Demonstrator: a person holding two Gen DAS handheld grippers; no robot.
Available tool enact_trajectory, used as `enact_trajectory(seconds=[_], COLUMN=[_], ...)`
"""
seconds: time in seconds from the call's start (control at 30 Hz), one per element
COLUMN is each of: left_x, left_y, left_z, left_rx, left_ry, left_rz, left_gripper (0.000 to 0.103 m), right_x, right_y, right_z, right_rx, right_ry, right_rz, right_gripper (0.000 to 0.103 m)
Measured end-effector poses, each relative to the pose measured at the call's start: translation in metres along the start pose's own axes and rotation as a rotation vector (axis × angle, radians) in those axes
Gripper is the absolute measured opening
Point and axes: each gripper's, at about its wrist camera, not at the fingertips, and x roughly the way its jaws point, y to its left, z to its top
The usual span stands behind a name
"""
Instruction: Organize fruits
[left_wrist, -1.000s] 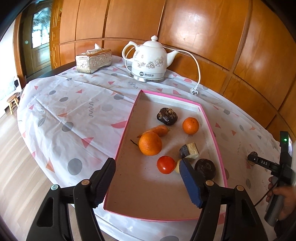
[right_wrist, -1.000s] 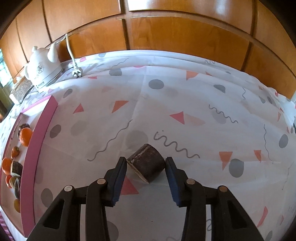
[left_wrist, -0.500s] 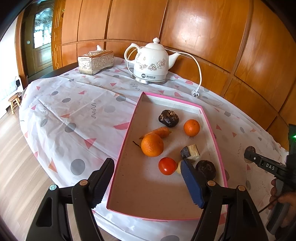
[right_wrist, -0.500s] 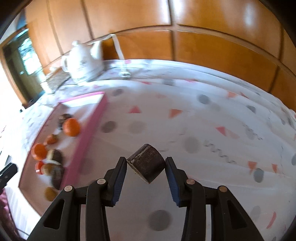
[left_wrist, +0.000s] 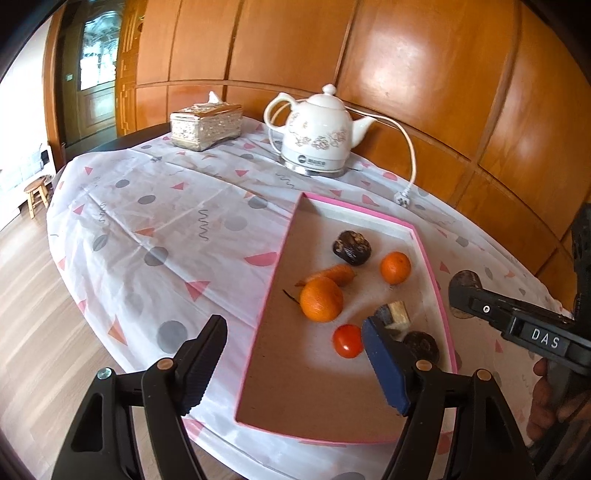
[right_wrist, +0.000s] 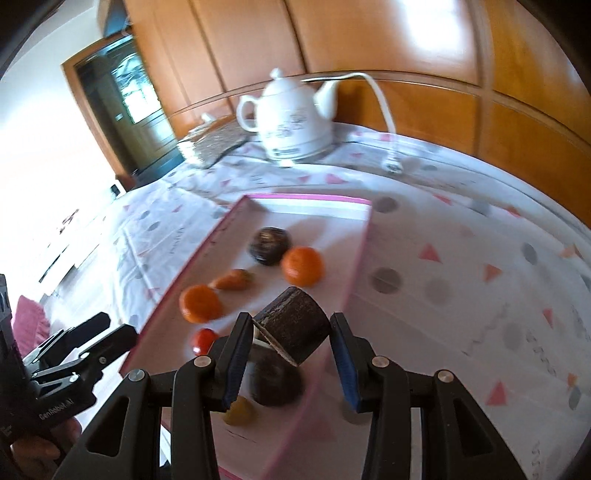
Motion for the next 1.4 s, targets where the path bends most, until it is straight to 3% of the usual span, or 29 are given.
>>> enact_trajectory(seconds=[0.37, 0.5, 0.73, 1.0, 1.13, 1.2, 1.4], left_x=[0.001, 0.003, 0.004, -0.004, -0.013, -0.019, -0.034], left_y=[0.016, 0.015, 0.012, 0.004, -0.003, -0.008, -0.024], left_z=[0.002, 0.001, 0.001, -0.001, -0.002, -0.002, -0.005], left_rx=[-0.049, -0.046, -0.039, -0.012, 0.014, 0.038, 0.101], left_ry=[0.000, 0.006, 0.007, -0.022, -0.067, -0.099, -0.160], left_rz=[0.024, 0.024, 0.039, 0.048, 0.057, 0.061, 0.055], left_gripper=[0.076, 0.076, 0.080, 0.087, 0.091, 0.101, 0.103], right_x=[0.039, 0.039, 0.026, 0.004, -0.009, -0.015, -0.036], right_y=[0.024, 0.021, 0.009, 0.013, 0.019, 0.023, 0.029], right_z=[0.016, 0.014, 0.002, -0.016, -0.025, -0.030, -0.047], right_rx=[-0.052, -0.040, 0.017, 0.024, 0.028, 0.022, 0.038], right_ry=[0.062, 0.064, 0.043, -0.011, -0.049, -0.069, -0.137], right_rz=[-0.006, -0.006, -0.017, -0.116, -0.160, -0.183, -0.253], right_gripper=[0.044, 0.049, 0.050, 0.050, 0.063, 0.063, 0.063])
